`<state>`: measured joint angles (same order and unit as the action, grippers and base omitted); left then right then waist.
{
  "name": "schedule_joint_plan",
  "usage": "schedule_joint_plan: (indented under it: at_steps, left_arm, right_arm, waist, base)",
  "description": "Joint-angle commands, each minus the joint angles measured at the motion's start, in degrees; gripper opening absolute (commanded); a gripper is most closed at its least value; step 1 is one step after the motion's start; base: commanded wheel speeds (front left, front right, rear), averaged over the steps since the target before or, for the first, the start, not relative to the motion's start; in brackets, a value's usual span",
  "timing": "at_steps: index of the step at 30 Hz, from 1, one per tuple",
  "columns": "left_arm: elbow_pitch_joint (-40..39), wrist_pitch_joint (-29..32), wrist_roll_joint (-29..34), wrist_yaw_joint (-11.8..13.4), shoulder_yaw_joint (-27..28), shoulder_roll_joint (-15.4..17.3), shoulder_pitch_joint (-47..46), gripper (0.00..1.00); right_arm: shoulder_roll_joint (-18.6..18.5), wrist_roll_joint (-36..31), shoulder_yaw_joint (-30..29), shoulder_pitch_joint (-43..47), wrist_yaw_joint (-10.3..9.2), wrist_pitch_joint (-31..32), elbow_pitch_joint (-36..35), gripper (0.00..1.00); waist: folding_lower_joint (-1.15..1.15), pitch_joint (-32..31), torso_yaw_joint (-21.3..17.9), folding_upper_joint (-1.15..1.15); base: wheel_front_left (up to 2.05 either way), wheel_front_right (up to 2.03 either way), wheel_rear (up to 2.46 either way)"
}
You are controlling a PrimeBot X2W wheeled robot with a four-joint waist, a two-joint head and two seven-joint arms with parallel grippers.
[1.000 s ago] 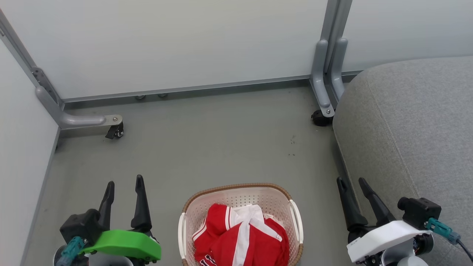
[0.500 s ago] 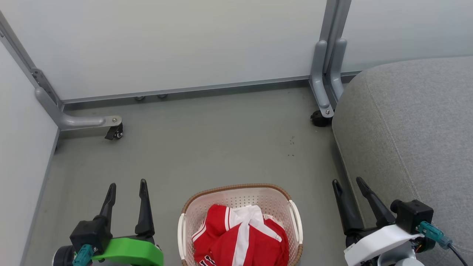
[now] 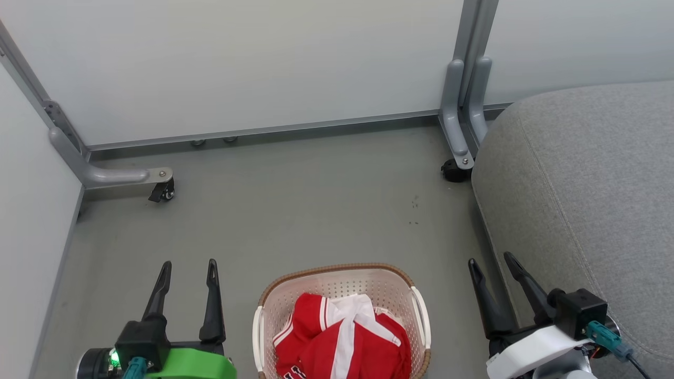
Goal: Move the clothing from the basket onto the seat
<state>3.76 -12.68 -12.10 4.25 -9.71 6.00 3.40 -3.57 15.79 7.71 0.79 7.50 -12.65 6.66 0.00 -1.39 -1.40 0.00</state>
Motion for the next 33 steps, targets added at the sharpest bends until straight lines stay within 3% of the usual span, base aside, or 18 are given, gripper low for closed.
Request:
schedule_joint_plan:
  at_steps: [1,22,33]
  left_arm:
    - [-0.21,-0.42,1.66,-0.30,0.11,-0.17,0.56,1.00]
    - [0.27,-2.71,11.21,-1.58,0.74,-1.49,2.29,1.00]
    - [0.91,-2.48,11.42,-2.55,1.43,-2.05,2.33,1.00]
  right_arm:
    - [-0.08,-1.20,0.16,0.64,-0.01,-0.51,-0.50,1.00]
    - [0.08,-9.38,1.13,1.95,-0.03,-2.60,-1.27,1.00]
    - [0.18,-8.73,0.58,2.03,-0.04,-2.62,-1.19,1.00]
  waist:
    - [0.00,-0.07,-0.01,0.00]
    - [0.00,-1.16,-0.34,0.00]
    - [0.00,-0.90,-0.34,0.00]
  base:
    - [0.00,0.00,0.00]
    - [0.00,0.00,0.00]
    - [0.00,0.00,0.00]
